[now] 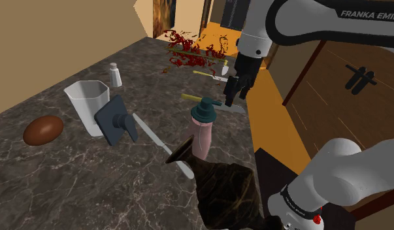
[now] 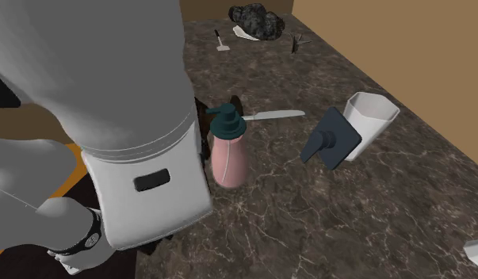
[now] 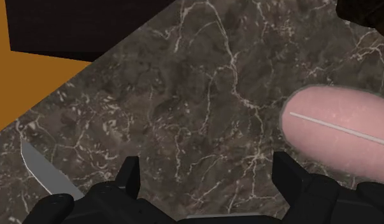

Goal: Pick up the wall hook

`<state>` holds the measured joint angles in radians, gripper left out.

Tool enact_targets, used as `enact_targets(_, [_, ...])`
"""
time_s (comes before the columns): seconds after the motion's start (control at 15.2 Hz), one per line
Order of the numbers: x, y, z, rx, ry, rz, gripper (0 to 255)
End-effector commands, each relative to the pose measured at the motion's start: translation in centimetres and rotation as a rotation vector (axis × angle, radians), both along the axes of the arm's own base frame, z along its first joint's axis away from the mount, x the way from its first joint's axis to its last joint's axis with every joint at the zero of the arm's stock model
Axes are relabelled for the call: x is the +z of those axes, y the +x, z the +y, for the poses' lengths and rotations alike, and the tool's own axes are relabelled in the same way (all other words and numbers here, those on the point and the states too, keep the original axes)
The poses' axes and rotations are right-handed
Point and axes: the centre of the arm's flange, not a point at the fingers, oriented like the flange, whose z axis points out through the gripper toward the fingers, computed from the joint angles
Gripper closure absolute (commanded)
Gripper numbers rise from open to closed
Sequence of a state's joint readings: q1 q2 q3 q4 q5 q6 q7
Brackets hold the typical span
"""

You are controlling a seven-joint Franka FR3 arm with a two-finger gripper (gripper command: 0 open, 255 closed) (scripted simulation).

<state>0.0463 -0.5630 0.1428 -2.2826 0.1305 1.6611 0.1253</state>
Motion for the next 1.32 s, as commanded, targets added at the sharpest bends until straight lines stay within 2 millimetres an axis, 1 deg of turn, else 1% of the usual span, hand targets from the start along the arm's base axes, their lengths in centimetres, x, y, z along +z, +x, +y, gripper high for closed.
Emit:
enact_targets(0.0, [-0.5, 1.8, 2.0, 0.029, 0.0, -0.004, 0])
enact_targets(0.66, [-2.4, 9.3, 12.6, 0.172, -0.001, -0.023, 0])
enact_targets(1.25, [-4.0, 14.8, 23.0, 0.3, -0.003, -0.04, 0])
